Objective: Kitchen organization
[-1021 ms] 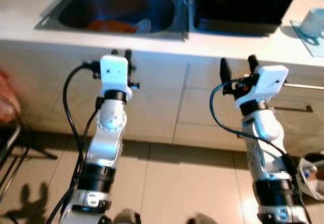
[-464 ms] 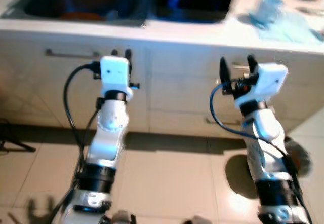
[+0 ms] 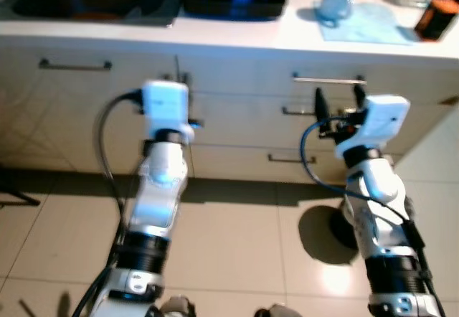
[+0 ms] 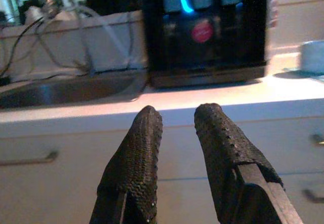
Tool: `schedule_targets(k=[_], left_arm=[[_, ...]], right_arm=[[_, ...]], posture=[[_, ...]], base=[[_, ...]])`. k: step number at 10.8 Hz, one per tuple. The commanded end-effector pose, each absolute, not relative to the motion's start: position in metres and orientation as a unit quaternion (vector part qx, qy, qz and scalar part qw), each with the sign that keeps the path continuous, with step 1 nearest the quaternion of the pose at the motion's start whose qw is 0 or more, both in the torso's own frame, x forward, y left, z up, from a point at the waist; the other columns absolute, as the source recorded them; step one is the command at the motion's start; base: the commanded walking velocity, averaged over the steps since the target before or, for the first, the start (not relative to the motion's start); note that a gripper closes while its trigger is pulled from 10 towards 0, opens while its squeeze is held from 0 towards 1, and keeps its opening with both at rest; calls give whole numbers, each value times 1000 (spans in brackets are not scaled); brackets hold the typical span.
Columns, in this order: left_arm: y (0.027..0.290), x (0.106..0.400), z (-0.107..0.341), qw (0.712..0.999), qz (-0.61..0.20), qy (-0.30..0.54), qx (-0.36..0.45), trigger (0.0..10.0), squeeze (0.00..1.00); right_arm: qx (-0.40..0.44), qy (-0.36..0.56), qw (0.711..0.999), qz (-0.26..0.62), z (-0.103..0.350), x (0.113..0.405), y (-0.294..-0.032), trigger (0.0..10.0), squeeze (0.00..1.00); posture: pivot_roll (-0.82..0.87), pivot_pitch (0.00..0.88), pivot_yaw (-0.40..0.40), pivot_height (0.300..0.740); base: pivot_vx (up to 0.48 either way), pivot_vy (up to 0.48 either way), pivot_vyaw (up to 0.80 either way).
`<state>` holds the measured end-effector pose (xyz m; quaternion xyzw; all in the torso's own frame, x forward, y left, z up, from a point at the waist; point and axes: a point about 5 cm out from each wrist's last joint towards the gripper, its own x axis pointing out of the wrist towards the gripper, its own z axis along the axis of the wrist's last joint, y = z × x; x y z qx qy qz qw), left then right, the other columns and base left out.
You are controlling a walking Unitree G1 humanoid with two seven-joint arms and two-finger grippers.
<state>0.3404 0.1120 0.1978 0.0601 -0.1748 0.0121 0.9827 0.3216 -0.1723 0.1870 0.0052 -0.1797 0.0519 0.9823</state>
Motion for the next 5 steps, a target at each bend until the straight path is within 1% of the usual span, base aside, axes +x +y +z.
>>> schedule_targets(k=[1, 2, 3, 4, 5], left_arm=[[117, 342, 199, 982, 25, -173, 69, 10000, 0], [118, 342, 197, 983, 28, -169, 67, 10000, 0], [119, 342, 196, 983, 31, -168, 72, 10000, 0], [118, 342, 196, 983, 32, -166, 70, 10000, 0], [118, 342, 196, 983, 32, -167, 68, 10000, 0]], right_arm=[[-3, -182, 981, 60, 190, 322, -169, 10000, 0], [-5, -182, 981, 64, 189, 322, -167, 10000, 0], [-5, -182, 981, 65, 189, 321, -167, 10000, 0], [-8, -183, 981, 70, 190, 321, -167, 10000, 0], [-8, -184, 980, 71, 190, 321, -166, 10000, 0]], posture=[[8, 137, -22, 740], [9, 138, -23, 740], [9, 137, -24, 740], [8, 136, -23, 740], [8, 134, -24, 740]], base=[[0, -368, 0], [0, -480, 0], [0, -296, 0], [0, -480, 0], [0, -360, 0]])
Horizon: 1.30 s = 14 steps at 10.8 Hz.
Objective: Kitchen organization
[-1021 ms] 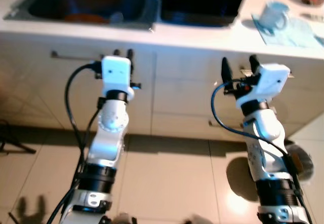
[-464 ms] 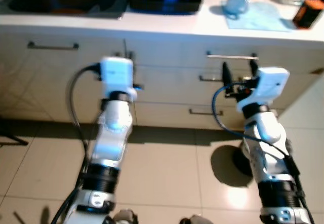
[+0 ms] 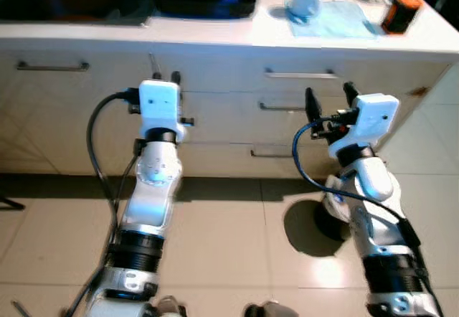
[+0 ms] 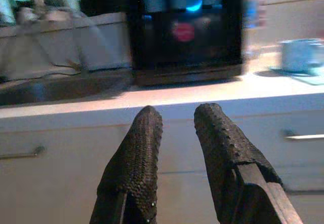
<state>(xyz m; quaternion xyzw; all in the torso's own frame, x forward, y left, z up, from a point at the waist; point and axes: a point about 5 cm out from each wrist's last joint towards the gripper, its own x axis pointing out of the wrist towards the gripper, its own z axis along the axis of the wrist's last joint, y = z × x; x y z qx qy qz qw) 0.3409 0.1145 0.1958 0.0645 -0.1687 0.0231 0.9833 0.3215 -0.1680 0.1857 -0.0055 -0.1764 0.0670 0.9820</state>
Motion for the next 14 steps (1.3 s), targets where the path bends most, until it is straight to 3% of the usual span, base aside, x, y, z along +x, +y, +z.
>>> schedule_targets(k=[1, 6, 12, 14], left_arm=[[118, 342, 197, 983, 31, -169, 68, 10000, 0], [116, 342, 197, 983, 31, -169, 67, 10000, 0], [116, 340, 200, 983, 23, -179, 46, 10000, 0], [117, 341, 199, 983, 23, -177, 47, 10000, 0]], right_arm=[[-9, -184, 980, 75, 190, 321, -165, 10000, 0], [-10, -183, 980, 80, 190, 321, -165, 10000, 0], [-6, -179, 981, 74, 189, 322, -167, 10000, 0], [-6, -179, 981, 73, 188, 322, -168, 10000, 0]], posture=[[8, 134, -24, 740], [8, 125, -29, 740], [10, 135, -30, 740], [10, 135, -30, 740]], base=[[0, -360, 0], [0, -347, 0], [0, 0, 0], [341, 0, 0]])
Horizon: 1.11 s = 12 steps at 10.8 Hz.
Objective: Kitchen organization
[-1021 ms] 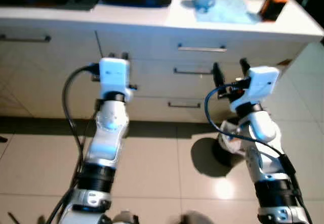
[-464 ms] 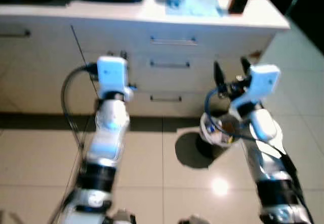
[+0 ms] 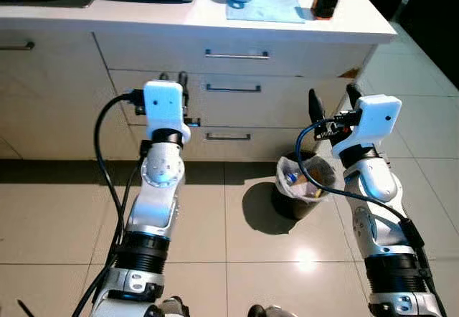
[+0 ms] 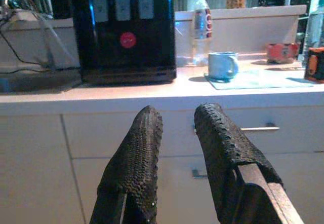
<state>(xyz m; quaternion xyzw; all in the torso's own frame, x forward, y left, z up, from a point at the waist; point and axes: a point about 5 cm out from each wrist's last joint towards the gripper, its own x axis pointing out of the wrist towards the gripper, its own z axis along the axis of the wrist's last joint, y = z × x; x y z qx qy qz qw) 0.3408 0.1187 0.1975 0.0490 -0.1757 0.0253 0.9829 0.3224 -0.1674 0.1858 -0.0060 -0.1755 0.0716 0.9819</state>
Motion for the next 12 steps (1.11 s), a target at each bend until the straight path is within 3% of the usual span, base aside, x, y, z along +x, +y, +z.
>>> schedule_targets(k=[1, 11, 12], left_arm=[[117, 341, 199, 983, 23, -176, 46, 10000, 0], [117, 341, 199, 983, 20, -174, 51, 10000, 0], [116, 341, 198, 983, 15, -173, 52, 10000, 0]], right_arm=[[-6, -179, 981, 73, 188, 322, -168, 10000, 0], [-1, -180, 981, 74, 188, 322, -166, 10000, 0], [-1, -179, 981, 74, 188, 322, -166, 10000, 0]], posture=[[10, 135, -30, 740], [13, 136, -28, 740], [13, 137, -28, 740]], base=[[379, 0, 0], [436, 0, 0], [0, 0, 0]])
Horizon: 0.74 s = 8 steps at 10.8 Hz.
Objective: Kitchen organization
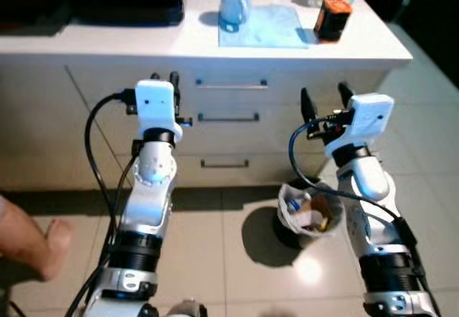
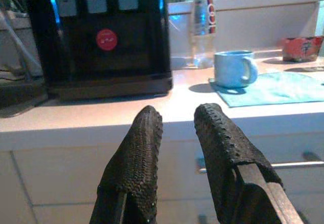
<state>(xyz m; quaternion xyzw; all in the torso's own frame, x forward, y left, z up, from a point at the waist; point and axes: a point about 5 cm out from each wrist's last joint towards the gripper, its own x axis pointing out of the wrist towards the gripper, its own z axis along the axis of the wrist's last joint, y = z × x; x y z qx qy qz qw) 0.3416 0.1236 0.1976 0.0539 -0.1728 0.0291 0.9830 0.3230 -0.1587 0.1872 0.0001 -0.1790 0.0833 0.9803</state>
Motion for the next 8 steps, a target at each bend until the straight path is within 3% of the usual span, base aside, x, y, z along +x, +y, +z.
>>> schedule_targets(k=[1, 8], left_arm=[[114, 340, 198, 983, 11, -175, 52, 10000, 0], [111, 343, 197, 984, 1, -172, 54, 10000, 0]], right_arm=[[-1, -179, 981, 74, 188, 322, -166, 10000, 0], [4, -183, 981, 70, 188, 324, -165, 10000, 0]], posture=[[12, 135, -27, 740], [16, 114, -18, 740]], base=[[0, 0, 0], [0, 0, 0]])
